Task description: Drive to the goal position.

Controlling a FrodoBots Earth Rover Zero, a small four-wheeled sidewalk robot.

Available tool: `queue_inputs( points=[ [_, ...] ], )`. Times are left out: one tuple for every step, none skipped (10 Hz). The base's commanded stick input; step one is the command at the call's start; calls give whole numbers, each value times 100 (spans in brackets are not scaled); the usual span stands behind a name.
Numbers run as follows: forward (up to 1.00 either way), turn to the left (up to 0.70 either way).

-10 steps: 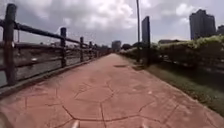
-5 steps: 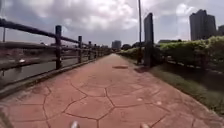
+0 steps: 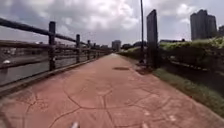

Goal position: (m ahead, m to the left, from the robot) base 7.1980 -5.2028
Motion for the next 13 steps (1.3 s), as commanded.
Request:
queue_inputs(
  points=[
    [69,0],
    [69,0],
    [69,0],
    [69,0],
    [69,0],
    [69,0],
    [69,0],
    [69,0],
    [69,0],
    [69,0],
    [69,0],
    [69,0],
    [69,0]
  ],
)
